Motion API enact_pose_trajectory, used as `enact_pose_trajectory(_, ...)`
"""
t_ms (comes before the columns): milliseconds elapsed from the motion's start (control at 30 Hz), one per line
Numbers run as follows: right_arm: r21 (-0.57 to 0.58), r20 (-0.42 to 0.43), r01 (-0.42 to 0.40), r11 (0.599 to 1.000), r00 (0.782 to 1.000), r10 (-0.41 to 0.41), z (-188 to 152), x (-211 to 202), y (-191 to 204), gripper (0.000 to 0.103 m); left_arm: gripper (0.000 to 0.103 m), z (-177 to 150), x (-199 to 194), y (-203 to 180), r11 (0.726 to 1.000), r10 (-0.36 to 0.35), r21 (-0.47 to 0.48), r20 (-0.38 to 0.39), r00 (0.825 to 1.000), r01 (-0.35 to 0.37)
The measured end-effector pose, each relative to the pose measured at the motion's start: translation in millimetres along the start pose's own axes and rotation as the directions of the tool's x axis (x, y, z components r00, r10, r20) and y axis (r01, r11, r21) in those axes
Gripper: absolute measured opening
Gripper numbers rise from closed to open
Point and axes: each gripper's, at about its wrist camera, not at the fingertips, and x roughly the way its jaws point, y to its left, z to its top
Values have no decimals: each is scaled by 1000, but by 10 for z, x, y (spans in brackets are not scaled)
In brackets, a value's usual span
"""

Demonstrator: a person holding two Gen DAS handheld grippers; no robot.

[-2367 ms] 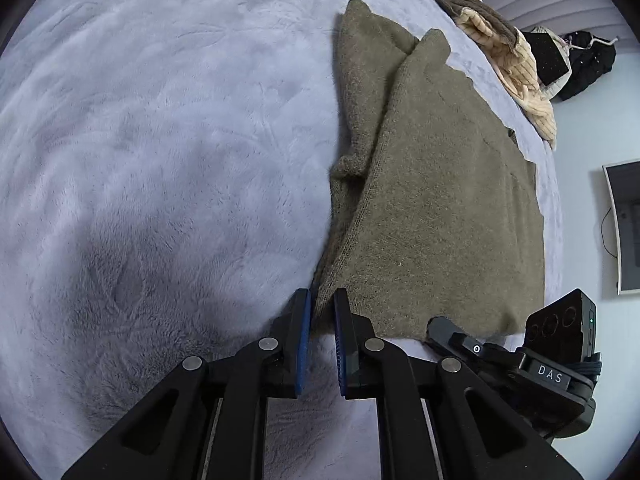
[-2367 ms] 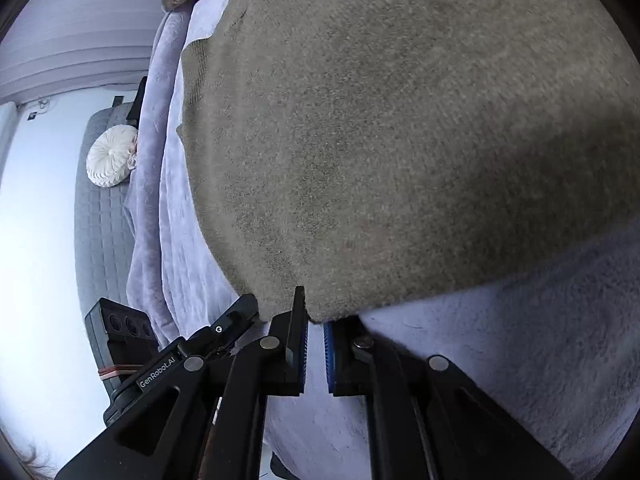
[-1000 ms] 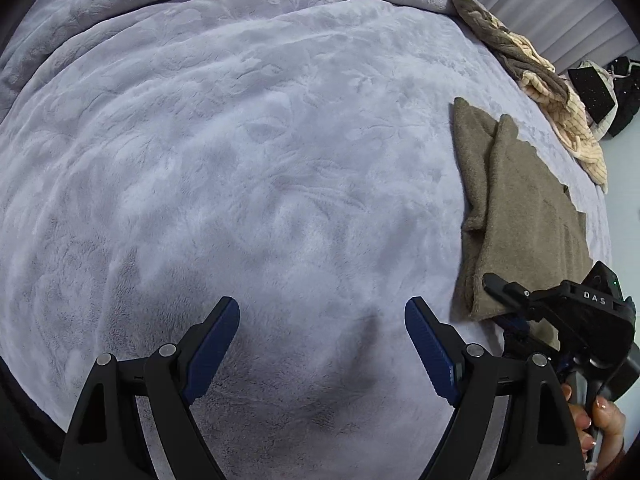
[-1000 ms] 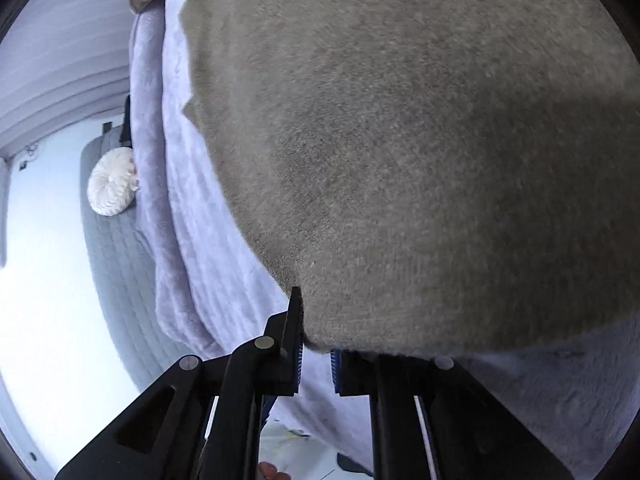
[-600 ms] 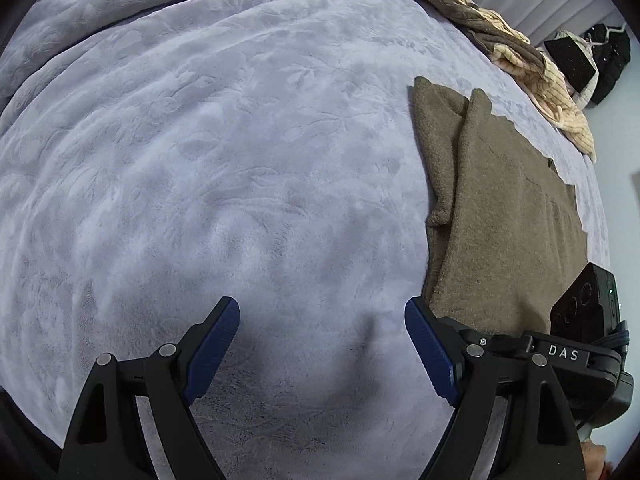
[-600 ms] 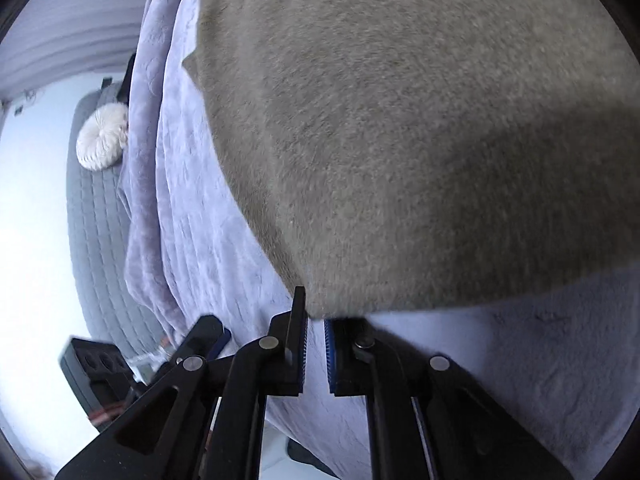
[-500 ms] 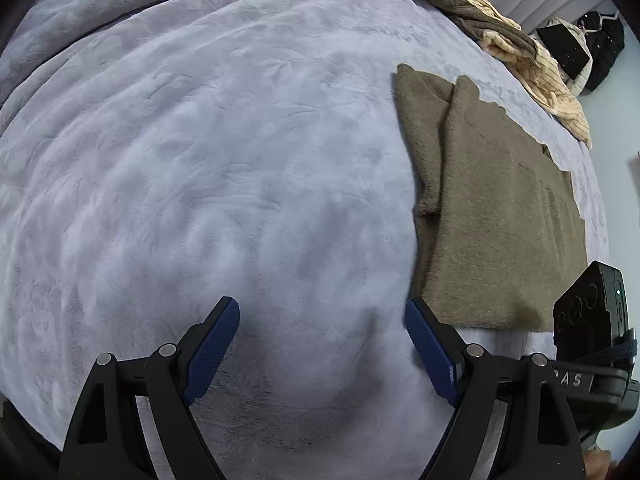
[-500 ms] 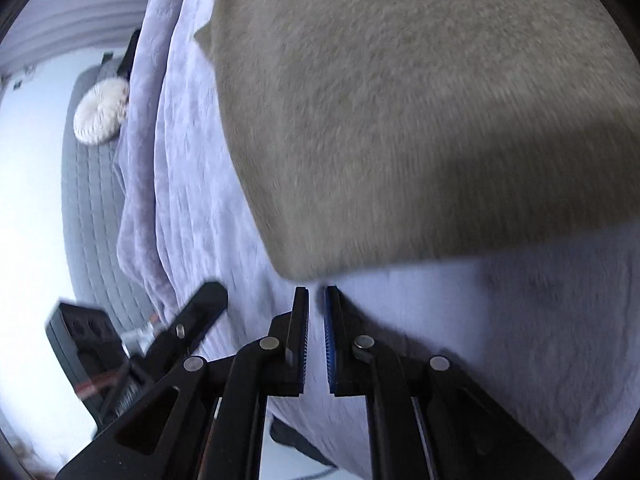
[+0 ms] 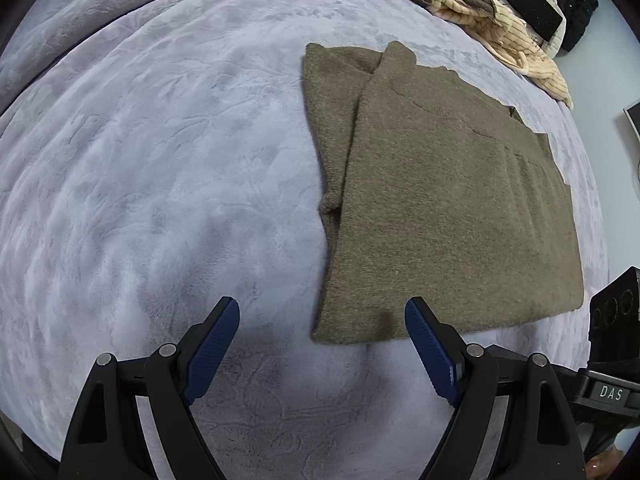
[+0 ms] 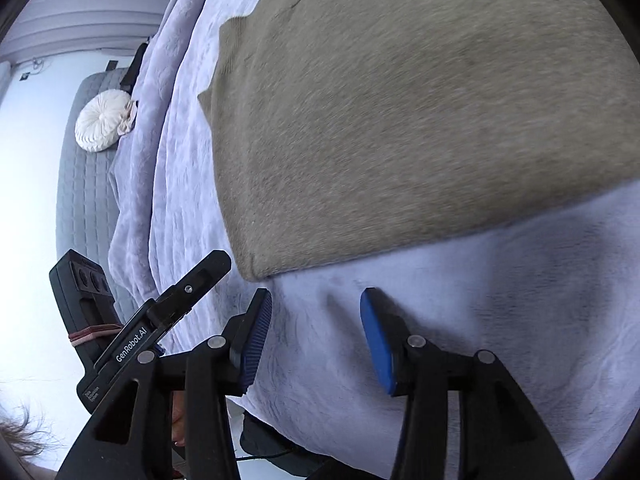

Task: Fold small clothes

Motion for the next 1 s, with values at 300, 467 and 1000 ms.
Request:
enact_pose_trajectory(300,32,21,-17,999,1000,16,16,-152,-211,51,103,20,31,-178,1000,-4,-4,6,1000,4)
enact_pose_trajectory(467,32,22,-26,999,999,25,36,-141,-214,51,103,52,110,-247,1000,18,10,-19,1000,-18)
enact_pose_trajectory(1000,56,57,-37,998,998,34,113,-157,-258,51,103,104,351,-235,995,97,-24,-107,989,-100)
